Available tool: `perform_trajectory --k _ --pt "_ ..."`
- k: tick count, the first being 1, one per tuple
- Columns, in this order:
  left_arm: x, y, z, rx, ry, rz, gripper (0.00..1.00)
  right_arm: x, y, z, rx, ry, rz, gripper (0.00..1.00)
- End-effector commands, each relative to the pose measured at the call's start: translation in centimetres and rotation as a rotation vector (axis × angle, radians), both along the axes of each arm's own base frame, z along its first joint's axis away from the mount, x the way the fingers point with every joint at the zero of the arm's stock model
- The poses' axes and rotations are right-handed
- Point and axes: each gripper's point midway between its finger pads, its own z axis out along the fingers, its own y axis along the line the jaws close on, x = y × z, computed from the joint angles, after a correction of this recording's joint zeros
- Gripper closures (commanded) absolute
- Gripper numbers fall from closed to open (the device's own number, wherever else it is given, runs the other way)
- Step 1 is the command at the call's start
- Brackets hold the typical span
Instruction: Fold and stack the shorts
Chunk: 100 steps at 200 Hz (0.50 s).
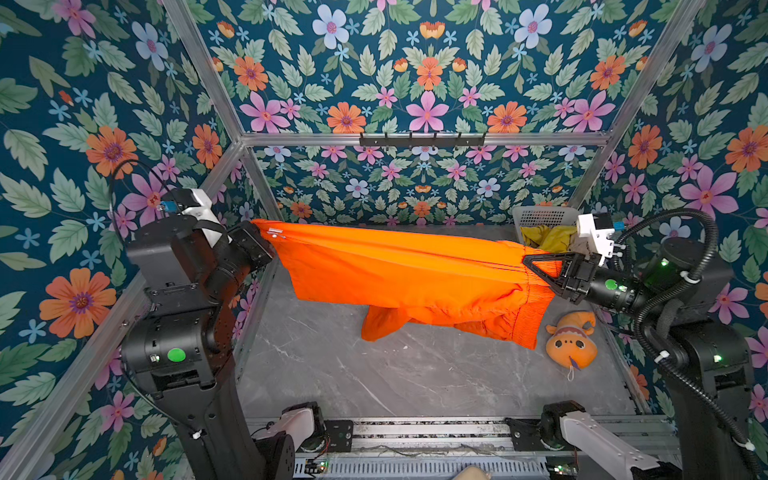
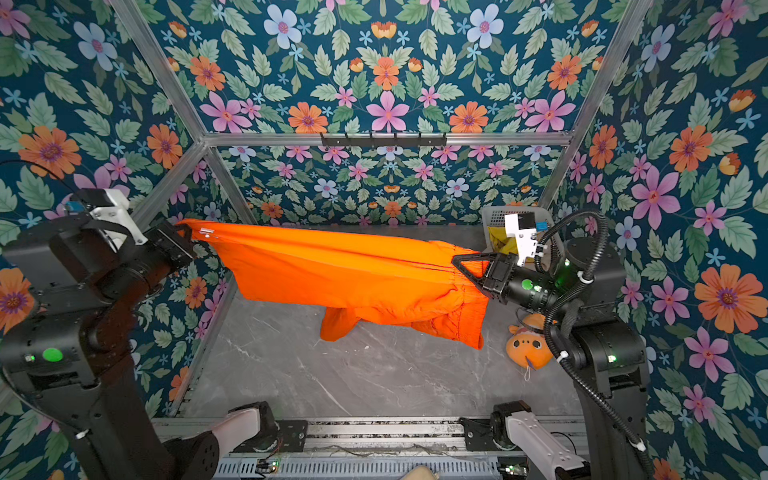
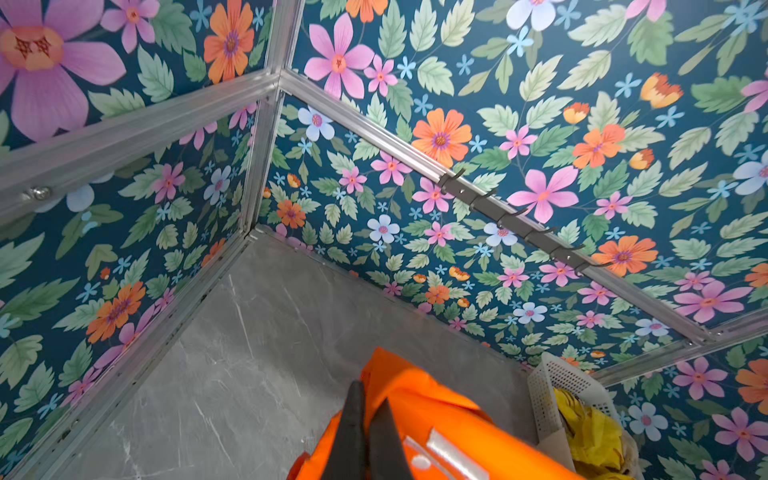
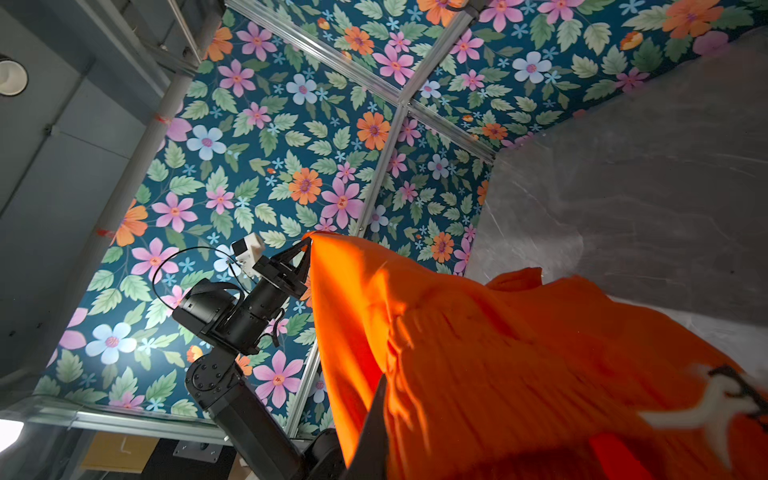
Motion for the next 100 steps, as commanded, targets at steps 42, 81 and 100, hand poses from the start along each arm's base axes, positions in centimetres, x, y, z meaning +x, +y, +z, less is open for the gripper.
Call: perform_trajectory --k 42,81,100 --pt "9.8 3.3 -3.5 0.028 0.047 0.099 1.0 9.7 2.9 -4.5 -0.069 0.116 0.004 0.97" --pt "17.6 3.4 -2.3 0.024 -0.013 0.037 1.0 18.9 6.0 -3.4 -0.106 0.046 0.036 0.97" --pt "18.4 4.0 0.8 0.033 -0.101 0.06 1.0 21.7 6.7 -1.5 -0.146 -0.018 0.045 0.97"
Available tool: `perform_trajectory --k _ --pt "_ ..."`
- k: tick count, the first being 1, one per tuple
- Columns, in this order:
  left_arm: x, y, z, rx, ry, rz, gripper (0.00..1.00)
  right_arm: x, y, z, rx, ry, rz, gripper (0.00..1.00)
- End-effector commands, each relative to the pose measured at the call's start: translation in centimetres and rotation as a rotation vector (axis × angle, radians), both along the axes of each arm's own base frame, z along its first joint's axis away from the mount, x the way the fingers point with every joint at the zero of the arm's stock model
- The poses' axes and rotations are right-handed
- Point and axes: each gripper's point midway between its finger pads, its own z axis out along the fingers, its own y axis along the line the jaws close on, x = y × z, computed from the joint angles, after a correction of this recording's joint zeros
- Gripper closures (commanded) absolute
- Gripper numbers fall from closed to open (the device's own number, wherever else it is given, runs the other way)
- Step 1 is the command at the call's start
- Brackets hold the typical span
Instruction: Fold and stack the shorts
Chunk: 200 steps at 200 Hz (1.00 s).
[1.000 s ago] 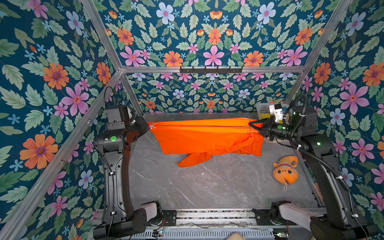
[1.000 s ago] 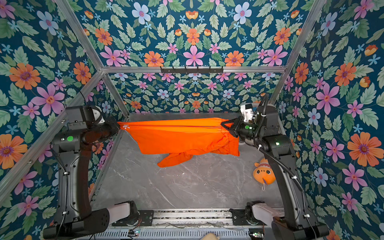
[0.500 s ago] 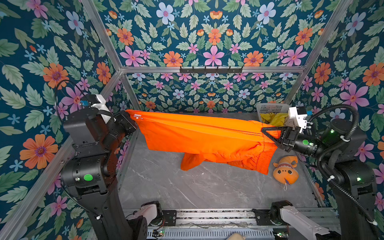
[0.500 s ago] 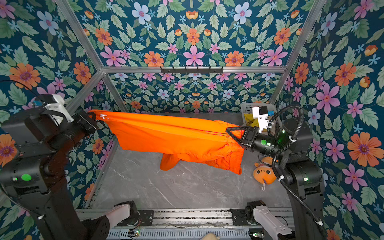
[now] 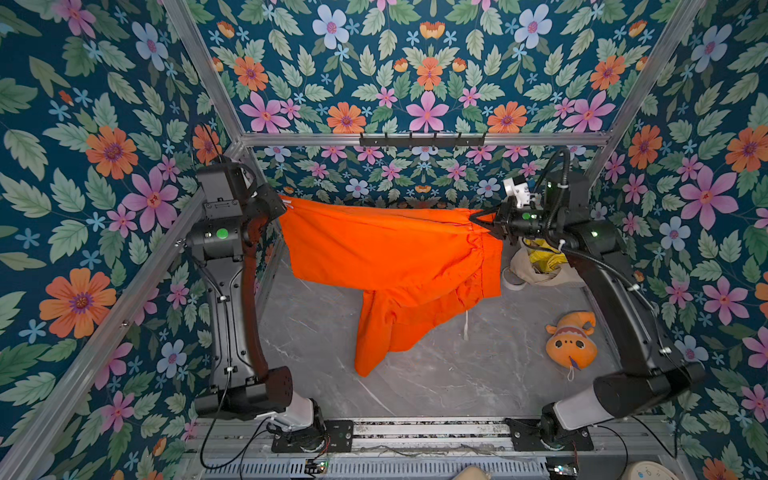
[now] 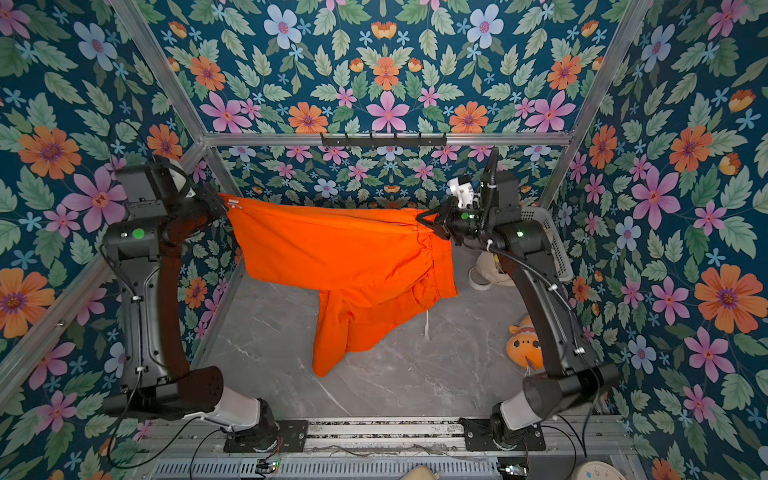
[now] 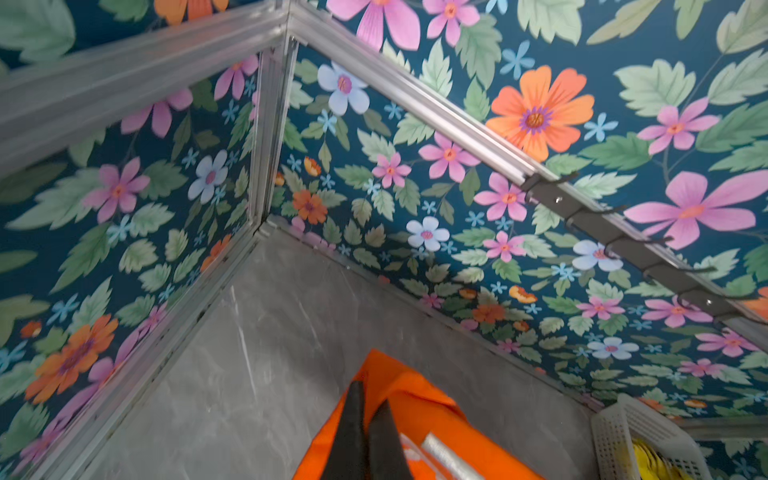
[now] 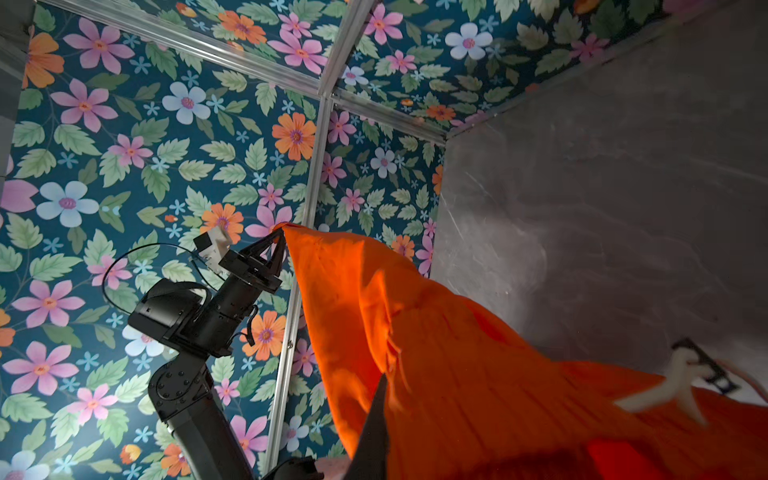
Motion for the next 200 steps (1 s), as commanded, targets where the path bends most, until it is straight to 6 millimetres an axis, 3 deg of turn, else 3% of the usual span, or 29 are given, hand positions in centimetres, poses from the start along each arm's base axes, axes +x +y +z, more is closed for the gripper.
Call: perform_trajectory --k 1,24,41,47,53,61,97,112,124,159,200 --pt "1.2 1.0 5.9 0.036 -0.205 0.036 1.0 2.3 0.6 3.9 -0.039 -0.182 0.023 0.97" --pt "-0.9 1.3 8.2 0.063 -0.284 0.062 1.0 1.9 0.5 5.5 -0.058 -0.23 0.034 0.96" --pt "-2.7 1.3 6.2 0.084 -0.251 0.072 1.0 0.8 0.4 3.8 -0.054 -0.191 0.047 0.96" --pt "-3.1 1.3 4.4 0.087 -0.211 0.075 1.0 0.7 0.5 2.0 -0.046 -0.149 0.05 0.96" --pt "-3.6 1.4 2.5 0.093 -0.17 0.08 1.0 -0.5 0.2 1.5 -0.031 -0.141 0.044 0.96" --pt "-4.0 1.6 -0.7 0.098 -0.1 0.089 1.0 -1.1 0.1 -1.1 -0.029 -0.09 0.044 0.96" --pt "-6.2 0.3 -18.3 0.024 0.26 0.023 1.0 -4.4 -0.5 -16.4 -0.037 0.247 0.035 0.96" --pt "-7.6 -0.6 -25.1 -0.034 0.379 0.0 1.0 -6.1 -0.9 -21.7 -0.058 0.353 0.029 0.96" --pt "-9.0 -1.0 -29.3 -0.075 0.462 0.003 1.0 -7.3 -1.4 -25.0 -0.081 0.423 0.01 0.96" --pt "-11.5 -1.9 -36.3 -0.151 0.592 0.01 1.0 -9.5 -1.9 -30.8 -0.079 0.571 -0.01 0.95" --pt "-14.9 -3.1 -40.3 -0.217 0.756 -0.002 1.0 -12.4 -1.9 -33.8 -0.12 0.674 -0.002 0.95"
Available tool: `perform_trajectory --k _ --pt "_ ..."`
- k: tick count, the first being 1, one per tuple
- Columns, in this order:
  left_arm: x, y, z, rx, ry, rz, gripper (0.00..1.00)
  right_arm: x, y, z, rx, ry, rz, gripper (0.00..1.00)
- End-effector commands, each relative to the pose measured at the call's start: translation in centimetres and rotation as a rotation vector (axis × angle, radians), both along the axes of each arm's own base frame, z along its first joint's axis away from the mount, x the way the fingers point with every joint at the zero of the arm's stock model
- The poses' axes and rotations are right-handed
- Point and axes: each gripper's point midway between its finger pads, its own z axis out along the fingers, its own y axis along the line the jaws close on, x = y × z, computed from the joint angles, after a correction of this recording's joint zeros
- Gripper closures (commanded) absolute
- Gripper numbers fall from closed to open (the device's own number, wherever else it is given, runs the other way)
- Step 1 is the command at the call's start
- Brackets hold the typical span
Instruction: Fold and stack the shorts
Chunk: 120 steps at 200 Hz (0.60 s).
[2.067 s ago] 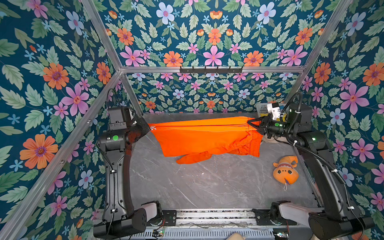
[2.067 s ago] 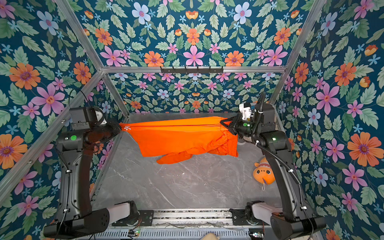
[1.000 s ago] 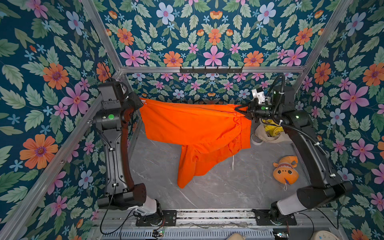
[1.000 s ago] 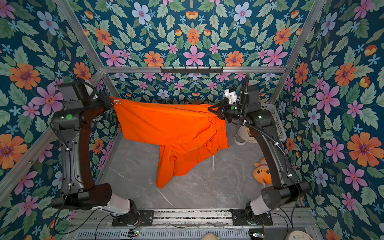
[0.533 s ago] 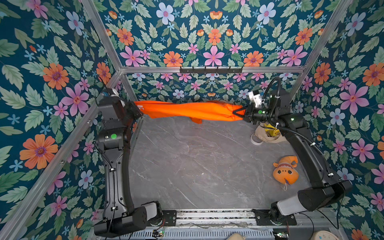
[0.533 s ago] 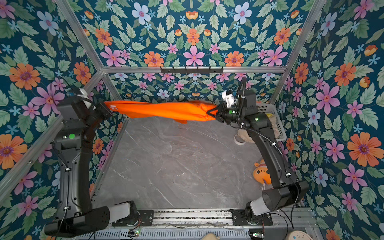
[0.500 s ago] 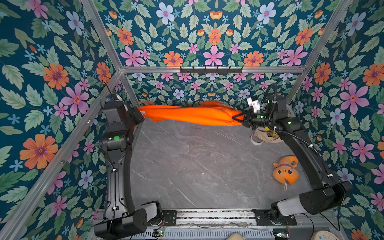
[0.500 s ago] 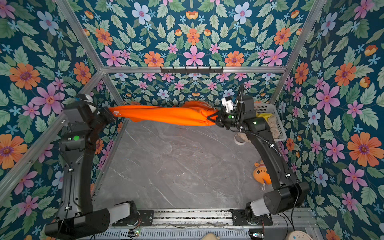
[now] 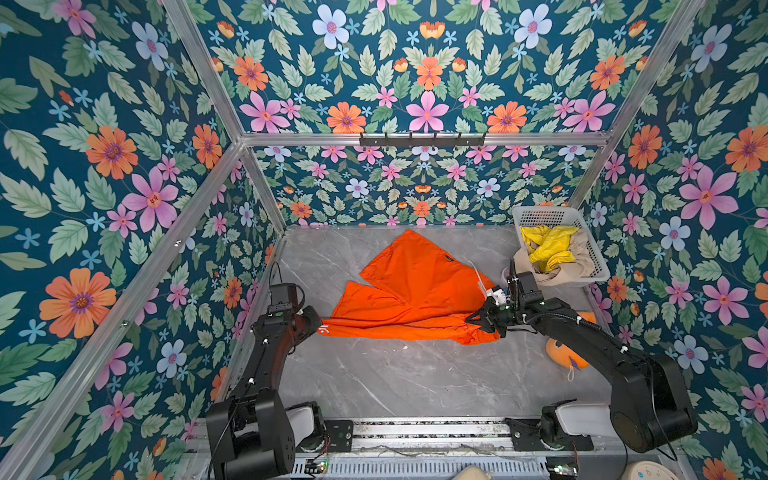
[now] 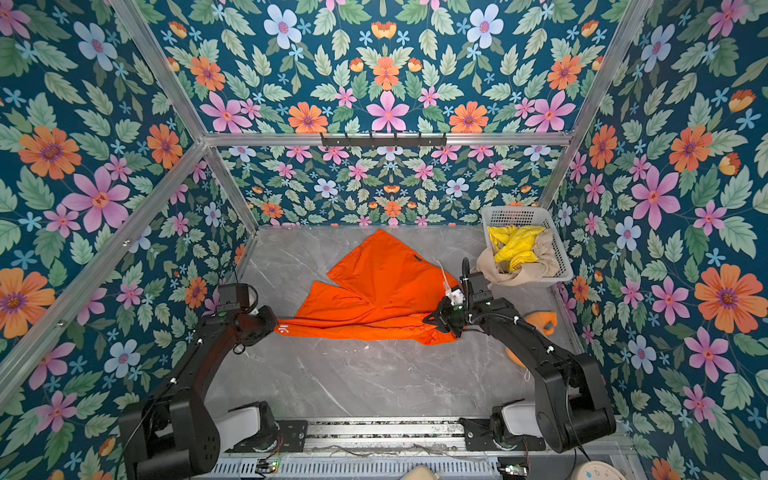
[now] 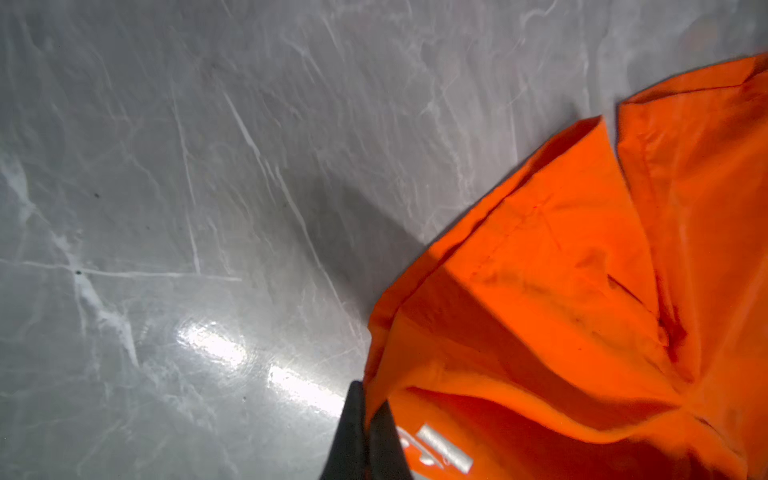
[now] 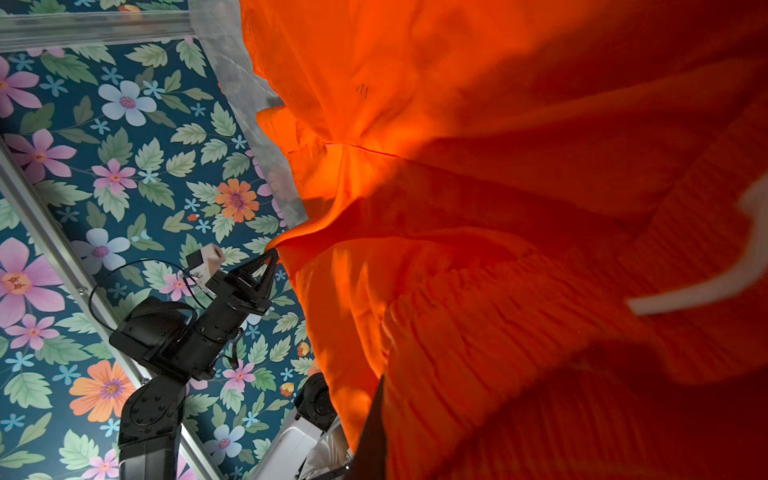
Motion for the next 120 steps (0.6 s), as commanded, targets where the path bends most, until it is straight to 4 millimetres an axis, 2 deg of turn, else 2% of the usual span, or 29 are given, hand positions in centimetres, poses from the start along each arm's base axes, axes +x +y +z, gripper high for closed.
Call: perform_trajectory --k 1,18,39,53,62,70,78,88,96,103,120 --pt "-1.0 -0.7 -0.8 -0.05 0.034 0.019 1.0 -0.9 0.2 -0.8 -0.002 0.027 -0.005 0.95" --pt "-2.8 -1.2 -1.6 -0.08 0.067 0.05 1.0 -2.6 0.6 -1.7 -0.016 0.07 0.017 0.95" --pt "-3.1 -1.2 -0.6 -0.058 0.059 0.067 1.0 -5.2 1.0 -2.9 -0.056 0.134 0.042 0.94" --pt "-4.1 -1.0 -1.0 -0.046 0.113 0.074 1.0 -7.0 0.8 -3.8 -0.092 0.177 0.043 0.93" --pt "-4.6 -0.9 -1.1 -0.042 0.148 0.076 0.97 -8.1 0.6 -4.2 -0.114 0.204 0.043 0.91" --pt "-5.0 -0.8 -1.1 -0.032 0.172 0.079 0.94 -9.0 0.3 -4.7 -0.137 0.231 0.039 0.85" --pt "-5.5 -0.5 -1.1 -0.017 0.193 0.091 0.87 -9.9 -0.1 -4.8 -0.153 0.252 0.037 0.75" --pt "-5.8 -0.2 -0.7 -0.002 0.195 0.098 0.69 -10.7 -0.7 -4.6 -0.173 0.266 0.03 0.63" --pt "-5.8 0.0 -0.1 0.013 0.182 0.108 0.54 -11.2 -1.3 -4.2 -0.197 0.262 0.022 0.57" --pt "-5.6 0.3 0.7 0.028 0.162 0.115 0.44 -11.3 -2.0 -3.6 -0.23 0.25 0.007 0.55" --pt "-4.5 0.9 3.4 0.058 0.087 0.122 0.37 -11.7 -4.2 -1.8 -0.331 0.216 -0.021 0.53"
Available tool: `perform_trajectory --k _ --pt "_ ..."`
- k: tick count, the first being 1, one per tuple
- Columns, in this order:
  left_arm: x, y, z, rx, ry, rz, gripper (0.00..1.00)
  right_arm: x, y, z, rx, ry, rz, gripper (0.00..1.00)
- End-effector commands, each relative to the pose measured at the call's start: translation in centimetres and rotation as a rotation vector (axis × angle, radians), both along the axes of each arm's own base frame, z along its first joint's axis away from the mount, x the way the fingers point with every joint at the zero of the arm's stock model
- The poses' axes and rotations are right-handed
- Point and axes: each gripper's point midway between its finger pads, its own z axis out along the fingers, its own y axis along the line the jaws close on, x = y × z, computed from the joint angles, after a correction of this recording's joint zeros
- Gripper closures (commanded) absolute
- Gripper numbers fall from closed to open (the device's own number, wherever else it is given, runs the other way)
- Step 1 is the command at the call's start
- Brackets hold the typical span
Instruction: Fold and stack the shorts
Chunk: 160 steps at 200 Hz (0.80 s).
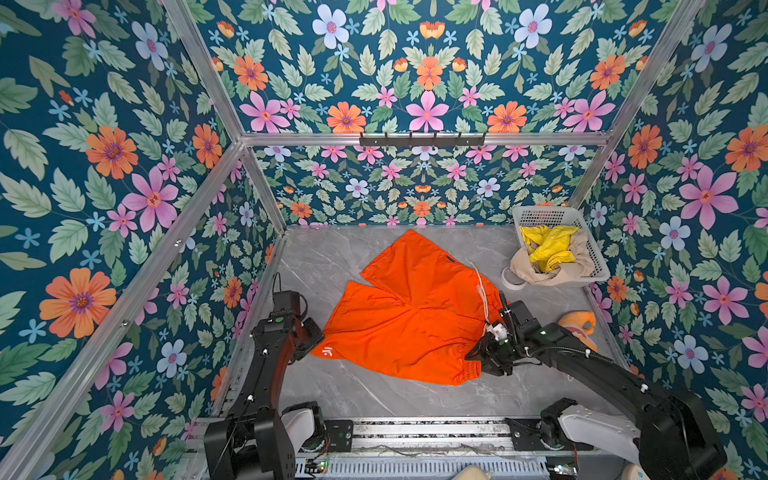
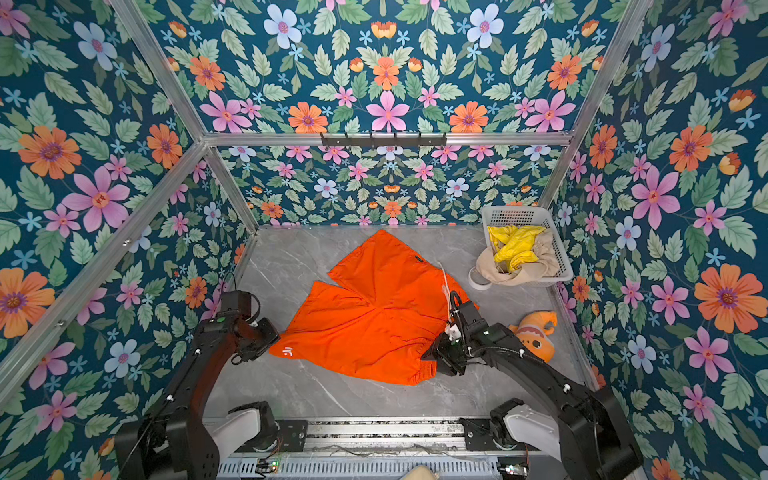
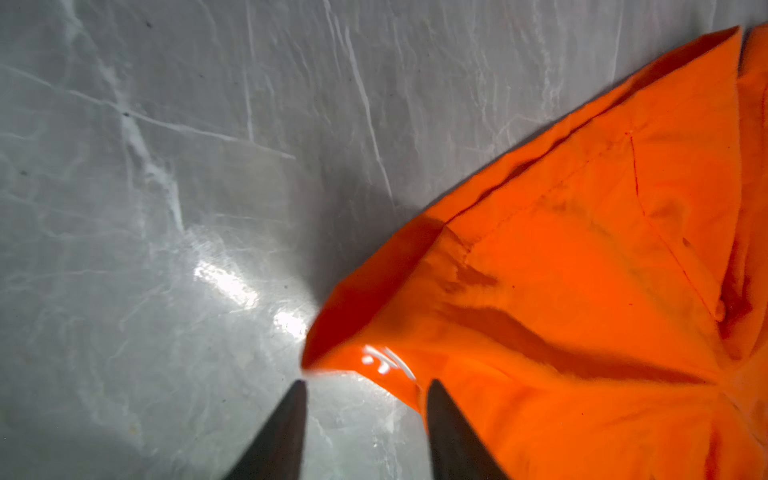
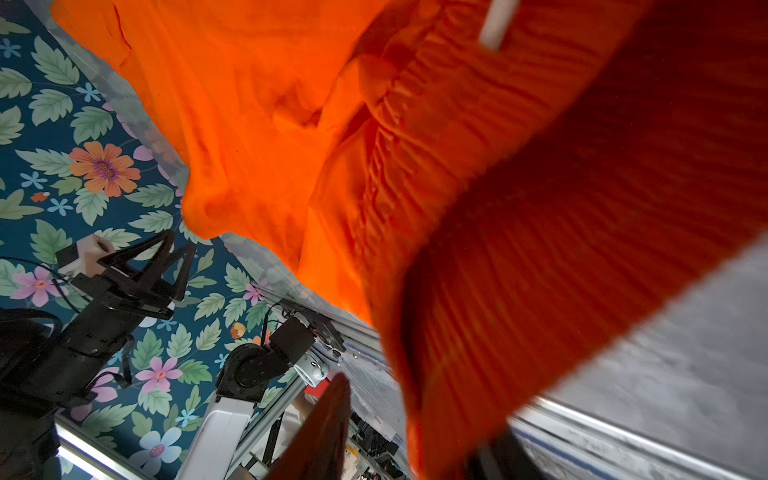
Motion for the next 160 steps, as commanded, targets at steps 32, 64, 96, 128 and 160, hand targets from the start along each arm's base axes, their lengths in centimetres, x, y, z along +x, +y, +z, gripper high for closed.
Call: perform_trajectory --k 32,64,96,128,160 --pt "2.5 -0.2 5.5 0.007 -0.149 -0.048 0.39 0.4 -4.1 4.2 -0.238 -0.102 -0.027 0.53" --pt "3.9 -3.2 3.5 -0.15 -0.181 -0.122 0.46 2.5 1.3 5.0 -0.173 -0.2 0.109 0.54" --pt "4.1 -3.3 1.4 -0.157 -0.154 -0.108 0.42 1.8 4.4 2.3 -0.218 -0.128 0.196 0.54" --pt "4.6 -3.0 -0.3 -0.148 -0.118 -0.11 0.4 0.2 2.6 1.0 -0.254 -0.098 0.136 0.52" --pt "4.6 -3.0 -1.6 -0.156 -0.083 -0.11 0.4 -2.0 -0.2 0.8 -0.28 -0.078 0.063 0.5"
